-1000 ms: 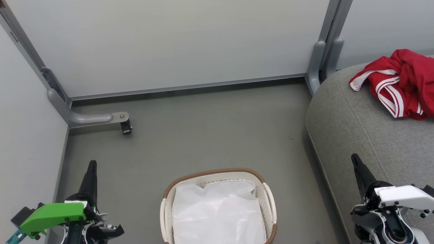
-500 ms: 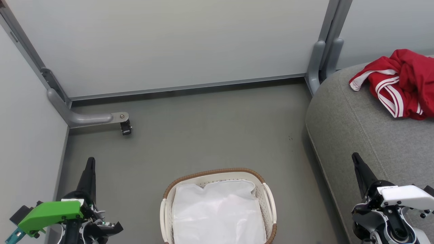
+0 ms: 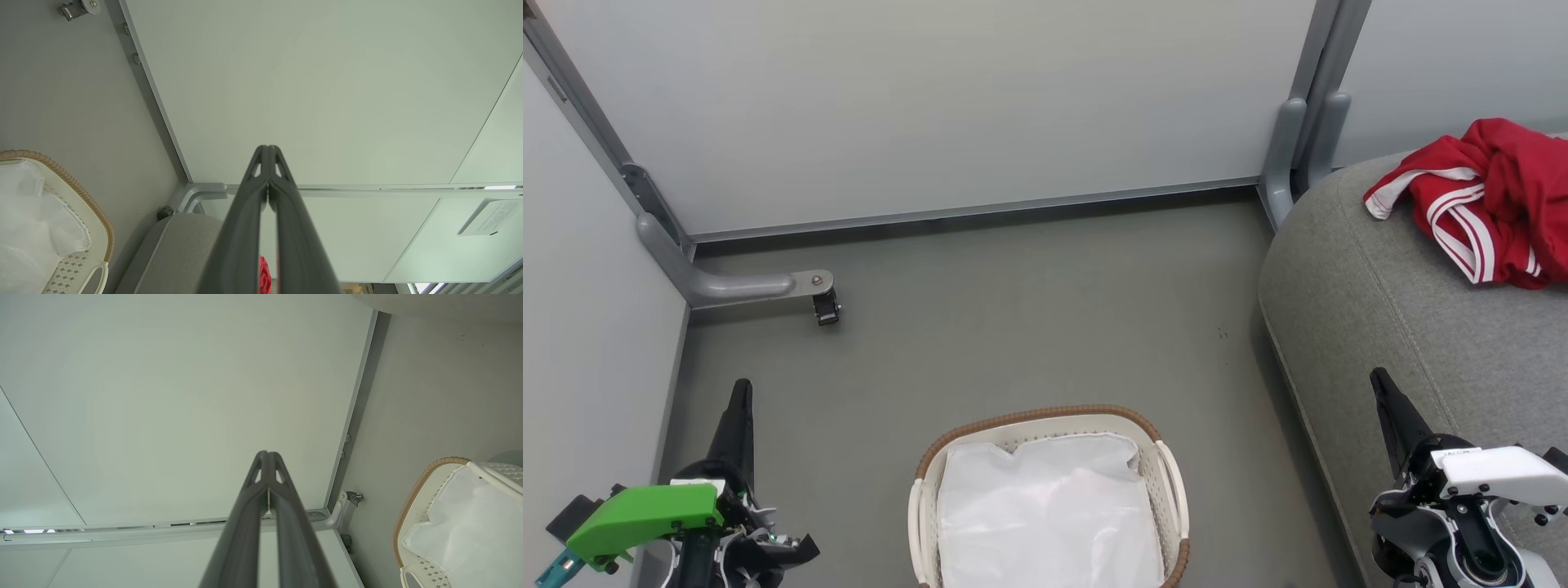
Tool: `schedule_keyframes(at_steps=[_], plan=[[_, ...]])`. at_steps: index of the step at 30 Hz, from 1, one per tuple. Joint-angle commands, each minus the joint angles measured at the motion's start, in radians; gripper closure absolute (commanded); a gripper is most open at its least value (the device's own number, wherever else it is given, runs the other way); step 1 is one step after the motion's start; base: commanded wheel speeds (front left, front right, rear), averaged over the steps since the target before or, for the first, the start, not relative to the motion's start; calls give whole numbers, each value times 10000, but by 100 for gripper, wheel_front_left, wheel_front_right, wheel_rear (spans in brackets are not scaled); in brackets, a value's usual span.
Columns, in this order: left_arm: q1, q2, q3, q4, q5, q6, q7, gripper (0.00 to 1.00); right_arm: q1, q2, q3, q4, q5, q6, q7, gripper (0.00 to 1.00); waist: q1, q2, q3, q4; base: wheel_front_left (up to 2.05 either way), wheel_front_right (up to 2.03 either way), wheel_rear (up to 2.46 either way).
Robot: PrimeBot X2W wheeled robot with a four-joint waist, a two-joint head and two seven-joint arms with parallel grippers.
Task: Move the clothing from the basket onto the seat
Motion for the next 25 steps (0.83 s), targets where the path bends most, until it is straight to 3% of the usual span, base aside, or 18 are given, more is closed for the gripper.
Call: schedule_keyframes(at_steps=[1, 25], plan=[[-104, 23, 20, -18, -33, -44, 47, 100, -79, -62, -19, -46, 37, 0, 11, 100, 0, 0, 0, 1, 0, 0, 0], [-104, 23, 19, -20, -34, -44, 45, 100, -78, -61, -18, -45, 38, 0, 10, 100, 0, 0, 0, 1, 0, 0, 0]])
